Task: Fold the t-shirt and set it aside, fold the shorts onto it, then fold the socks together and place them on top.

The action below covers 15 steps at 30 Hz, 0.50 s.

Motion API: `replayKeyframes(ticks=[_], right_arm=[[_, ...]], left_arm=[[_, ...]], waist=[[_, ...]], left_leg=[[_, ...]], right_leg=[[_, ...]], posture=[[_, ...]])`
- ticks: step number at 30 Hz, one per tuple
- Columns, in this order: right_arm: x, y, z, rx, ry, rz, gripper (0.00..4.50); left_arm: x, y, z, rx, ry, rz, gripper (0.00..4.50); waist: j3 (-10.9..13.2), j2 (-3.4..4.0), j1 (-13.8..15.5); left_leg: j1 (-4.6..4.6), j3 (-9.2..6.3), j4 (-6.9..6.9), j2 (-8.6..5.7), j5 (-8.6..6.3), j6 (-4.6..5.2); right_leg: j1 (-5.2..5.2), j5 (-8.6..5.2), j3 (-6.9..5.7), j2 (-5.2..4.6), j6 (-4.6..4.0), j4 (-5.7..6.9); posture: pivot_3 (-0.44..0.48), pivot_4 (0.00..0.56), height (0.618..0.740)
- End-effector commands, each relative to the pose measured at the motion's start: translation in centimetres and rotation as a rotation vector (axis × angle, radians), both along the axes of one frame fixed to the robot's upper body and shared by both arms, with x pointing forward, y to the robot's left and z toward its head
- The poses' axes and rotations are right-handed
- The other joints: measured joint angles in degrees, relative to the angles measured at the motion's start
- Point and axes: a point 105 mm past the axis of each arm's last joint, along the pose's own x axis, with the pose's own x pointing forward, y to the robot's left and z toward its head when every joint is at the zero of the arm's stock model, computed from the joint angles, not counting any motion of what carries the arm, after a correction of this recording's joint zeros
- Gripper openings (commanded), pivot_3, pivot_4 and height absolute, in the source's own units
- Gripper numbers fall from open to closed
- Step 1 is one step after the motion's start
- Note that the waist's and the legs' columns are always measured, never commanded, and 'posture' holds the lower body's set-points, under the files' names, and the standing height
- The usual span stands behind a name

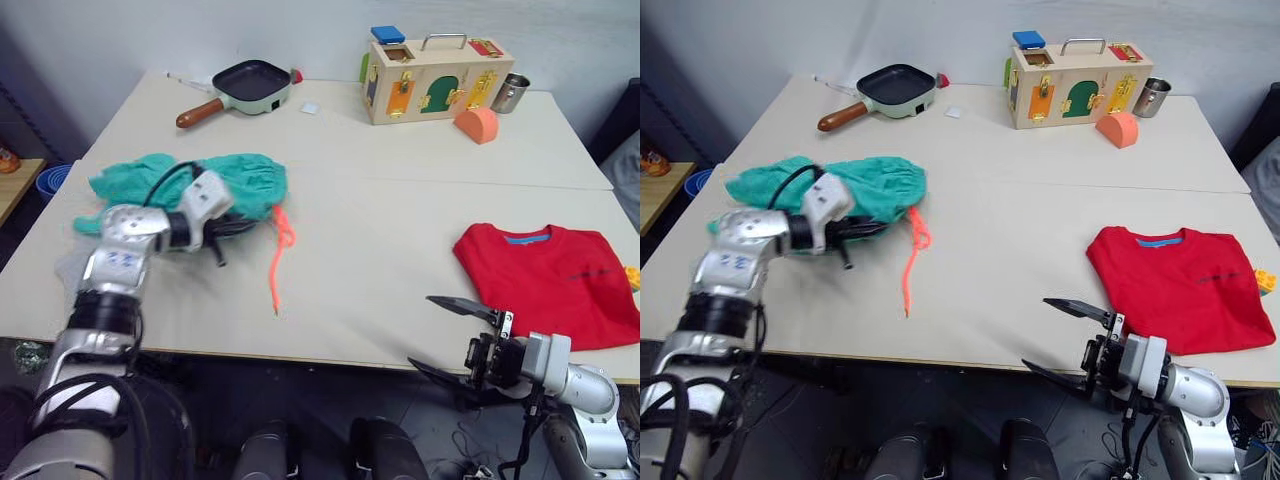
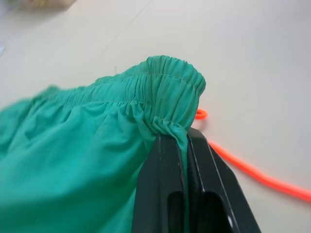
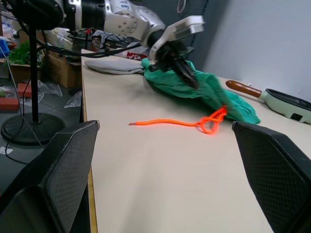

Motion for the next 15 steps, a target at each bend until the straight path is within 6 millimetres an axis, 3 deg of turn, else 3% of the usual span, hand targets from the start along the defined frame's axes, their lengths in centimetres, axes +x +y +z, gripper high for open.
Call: replayKeyframes(ticks=[1,5,8,12,15], right_arm=[[0.0,-0.4,0.7,-0.02,-0.04,-0.016,4.5],[0.1,-0.5,0.7,-0.027,-0.04,-0.037,4.5],[0.0,-0.5,0.7,-0.033,-0.035,-0.048,4.5],[0.0,-0.7,0.4,-0.064,-0.01,-0.07,4.5],[0.4,-1.0,0.3,-0.091,0.005,-0.084,4.5]], left_arm=[[-0.9,-5.7,0.1,0.007,0.005,-0.191,0.04],[-2.3,-11.0,-1.6,-0.02,0.083,-0.332,0.04],[-3.2,-13.2,-2.2,-0.068,0.152,-0.37,0.04],[-5.6,-15.6,-2.6,-0.102,0.221,-0.453,1.01],[-6.3,-14.7,-2.3,-0.129,0.217,-0.45,1.96]], waist=[[0.0,0.0,0.0],[0.0,-0.05,0.0],[0.1,-0.09,-0.4],[0.1,-0.1,-0.8],[0.1,-0.09,-0.9]], left_leg=[[0.0,0.0,0.01,0.0,0.01,0.01],[-0.01,0.01,0.08,0.01,0.02,0.04],[-0.03,0.0,0.13,0.07,0.04,0.02],[-0.03,-0.04,0.14,0.09,0.06,0.0],[-0.03,-0.07,0.14,0.09,0.06,0.0]], right_leg=[[0.0,0.0,0.0,0.02,0.0,0.0],[0.02,0.0,0.01,0.05,0.02,-0.02],[0.01,0.0,0.02,0.11,0.02,-0.02],[0.02,0.0,0.02,0.08,0.02,-0.01],[0.02,0.0,0.03,0.05,0.02,0.0]], posture=[[0.0,0.15,0.74],[0.0,0.15,0.74],[0.0,0.15,0.74],[0.0,0.15,0.74],[0.0,0.15,0.74]])
